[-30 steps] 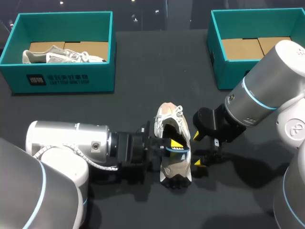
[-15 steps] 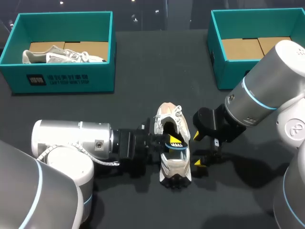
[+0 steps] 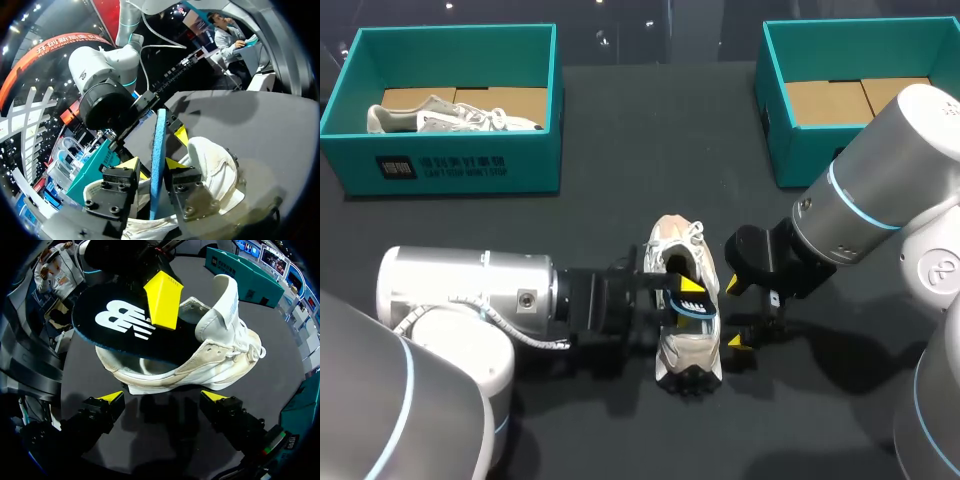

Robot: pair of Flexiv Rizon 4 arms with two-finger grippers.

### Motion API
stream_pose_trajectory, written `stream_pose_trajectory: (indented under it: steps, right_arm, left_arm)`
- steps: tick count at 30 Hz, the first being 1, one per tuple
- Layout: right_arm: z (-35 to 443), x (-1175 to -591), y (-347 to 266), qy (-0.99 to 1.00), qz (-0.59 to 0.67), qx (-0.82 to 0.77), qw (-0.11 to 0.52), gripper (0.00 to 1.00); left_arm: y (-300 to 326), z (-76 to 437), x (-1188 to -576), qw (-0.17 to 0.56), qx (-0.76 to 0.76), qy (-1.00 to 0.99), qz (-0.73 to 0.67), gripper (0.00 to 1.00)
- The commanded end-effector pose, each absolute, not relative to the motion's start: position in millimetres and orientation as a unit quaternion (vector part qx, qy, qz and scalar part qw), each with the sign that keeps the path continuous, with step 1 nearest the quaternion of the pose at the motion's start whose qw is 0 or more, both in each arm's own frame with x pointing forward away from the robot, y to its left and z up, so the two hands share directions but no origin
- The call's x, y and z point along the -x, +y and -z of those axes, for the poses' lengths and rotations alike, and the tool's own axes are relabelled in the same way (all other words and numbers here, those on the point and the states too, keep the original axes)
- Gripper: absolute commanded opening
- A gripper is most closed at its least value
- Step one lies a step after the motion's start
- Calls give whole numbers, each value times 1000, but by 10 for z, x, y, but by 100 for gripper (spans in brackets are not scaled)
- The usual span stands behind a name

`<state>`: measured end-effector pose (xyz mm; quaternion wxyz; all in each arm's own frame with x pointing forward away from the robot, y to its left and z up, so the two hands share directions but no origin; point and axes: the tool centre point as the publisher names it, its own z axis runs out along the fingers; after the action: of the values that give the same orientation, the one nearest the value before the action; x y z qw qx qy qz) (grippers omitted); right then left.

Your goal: Take the shoe out of the shoebox, open the shoe tongue, remove and reinsert the insole, then place the shoe into the shoebox

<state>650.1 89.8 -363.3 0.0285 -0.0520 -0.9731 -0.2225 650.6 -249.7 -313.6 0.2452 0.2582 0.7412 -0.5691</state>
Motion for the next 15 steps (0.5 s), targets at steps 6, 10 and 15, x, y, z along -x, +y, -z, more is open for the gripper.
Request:
stream_pose_trajectory:
  steps: [6, 10, 15]
  right_arm:
    - [3633, -6484, 903, -973, 221, 53, 26, 100]
    - [3633, -6484, 903, -973, 221, 53, 26, 100]
    - [3633, -6484, 903, -973, 221, 53, 26, 100]
  left_arm:
    - [-2501, 3157, -6442, 234, -267, 752, 555, 0]
    - [-2571, 3297, -6515, 251, -288, 746, 545, 0]
    - [-2587, 3408, -6636, 271, -296, 747, 530, 0]
